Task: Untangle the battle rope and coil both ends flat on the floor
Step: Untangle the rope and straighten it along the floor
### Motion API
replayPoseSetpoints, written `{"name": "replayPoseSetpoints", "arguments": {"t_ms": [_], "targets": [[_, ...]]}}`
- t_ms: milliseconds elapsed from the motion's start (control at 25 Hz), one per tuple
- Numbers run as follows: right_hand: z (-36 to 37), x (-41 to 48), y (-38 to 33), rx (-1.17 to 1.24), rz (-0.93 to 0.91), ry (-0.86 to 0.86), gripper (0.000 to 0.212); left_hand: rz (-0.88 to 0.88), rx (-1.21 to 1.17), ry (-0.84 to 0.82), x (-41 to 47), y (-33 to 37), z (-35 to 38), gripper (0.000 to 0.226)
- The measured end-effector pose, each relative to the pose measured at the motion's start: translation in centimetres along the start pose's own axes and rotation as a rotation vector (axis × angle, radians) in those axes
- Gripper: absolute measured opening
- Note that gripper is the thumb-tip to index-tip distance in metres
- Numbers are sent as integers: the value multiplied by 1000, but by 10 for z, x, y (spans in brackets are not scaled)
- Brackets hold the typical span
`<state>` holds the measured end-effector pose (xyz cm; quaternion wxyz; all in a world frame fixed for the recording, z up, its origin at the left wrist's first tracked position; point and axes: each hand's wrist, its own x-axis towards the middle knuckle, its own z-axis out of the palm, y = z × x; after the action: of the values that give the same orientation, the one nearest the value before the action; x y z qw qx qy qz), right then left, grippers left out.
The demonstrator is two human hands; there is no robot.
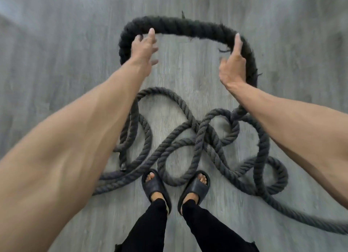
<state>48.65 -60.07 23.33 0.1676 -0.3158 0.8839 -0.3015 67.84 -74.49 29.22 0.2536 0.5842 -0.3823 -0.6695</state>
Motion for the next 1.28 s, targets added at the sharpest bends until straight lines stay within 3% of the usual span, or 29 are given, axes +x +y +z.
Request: {"name": "replayPoseSetpoints", "arguments": {"t_ms": [80, 160, 320, 480, 640, 800, 880, 960, 1080, 1160, 1280], "targets": [[20, 15, 13, -96, -12, -202, 74, 18, 150, -86, 38, -10, -3, 76], [46, 13, 39, -156, 22, -307, 67, 21, 287, -141, 63, -46, -10, 70], [101, -47, 108, -207, 94, -485, 42, -71, 637, -139, 67, -192, -32, 32], [171, -117, 190, -341, 92, -671, 32, -232, 964, -298, 57, -346, -44, 39], [252, -169, 255, -525, -190, -805, 39, -232, 1342, -261, 71, -456, -60, 60], [321, -192, 295, -645, -424, -721, 39, -100, 1556, -95, 94, -526, -89, 67], [340, -195, 299, -630, -429, -682, 37, -4, 1559, -68, 105, -539, -103, 64], [346, -202, 288, -690, -433, -648, 40, 26, 1399, -133, 105, -535, -111, 50], [334, -218, 258, -778, -524, -652, 70, -121, 1060, -234, 75, -512, -116, 36], [312, -225, 232, -773, -572, -672, 83, -96, 1077, -284, 36, -492, -119, 36], [273, -236, 191, -821, -634, -803, 80, -91, 1085, -398, -23, -447, -130, 36]]}}
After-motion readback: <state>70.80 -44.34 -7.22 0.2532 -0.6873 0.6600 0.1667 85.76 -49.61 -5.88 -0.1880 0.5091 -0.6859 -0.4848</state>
